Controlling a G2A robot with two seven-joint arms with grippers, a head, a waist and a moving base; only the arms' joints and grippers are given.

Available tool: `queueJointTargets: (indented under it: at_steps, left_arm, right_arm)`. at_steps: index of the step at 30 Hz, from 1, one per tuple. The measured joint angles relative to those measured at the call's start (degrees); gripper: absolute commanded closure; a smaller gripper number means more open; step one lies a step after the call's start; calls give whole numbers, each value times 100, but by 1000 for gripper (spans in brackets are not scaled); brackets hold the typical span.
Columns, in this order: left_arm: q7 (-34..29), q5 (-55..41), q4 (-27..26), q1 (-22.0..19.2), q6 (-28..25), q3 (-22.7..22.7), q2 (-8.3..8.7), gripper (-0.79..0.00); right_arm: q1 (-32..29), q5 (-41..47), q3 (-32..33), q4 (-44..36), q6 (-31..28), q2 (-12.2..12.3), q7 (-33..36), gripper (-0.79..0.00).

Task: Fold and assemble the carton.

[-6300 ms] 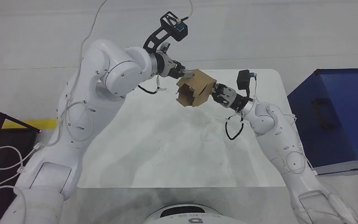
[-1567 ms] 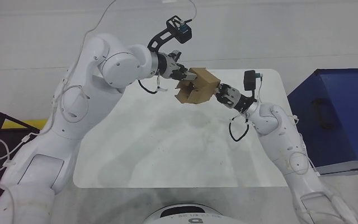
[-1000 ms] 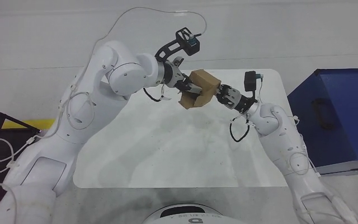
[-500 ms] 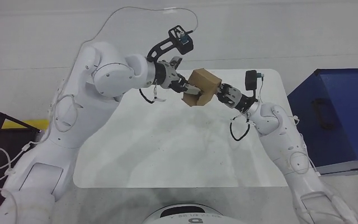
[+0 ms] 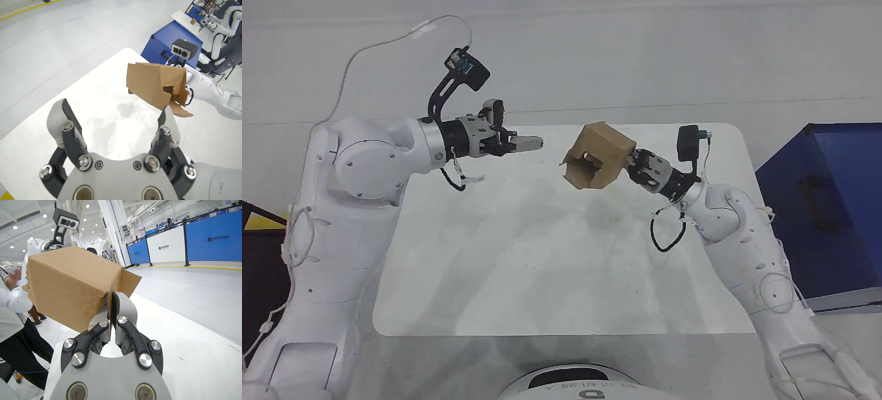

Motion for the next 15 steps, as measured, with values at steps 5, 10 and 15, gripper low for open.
queueJointTargets:
  at_steps: [5, 10, 15]
  left_arm:
    - [95, 85, 46, -101, 82, 366, -41, -785]
    - [49, 473, 87, -298, 318, 764, -85, -785]
    - [104, 562, 176, -416, 371, 1107, -140, -748]
  right_arm:
    - [-57, -186, -11, -143, 89, -5, -69, 0]
    - [-122, -220, 23, -222, 56, 2, -117, 0]
    - [-184, -228, 51, -281, 15, 11, -124, 0]
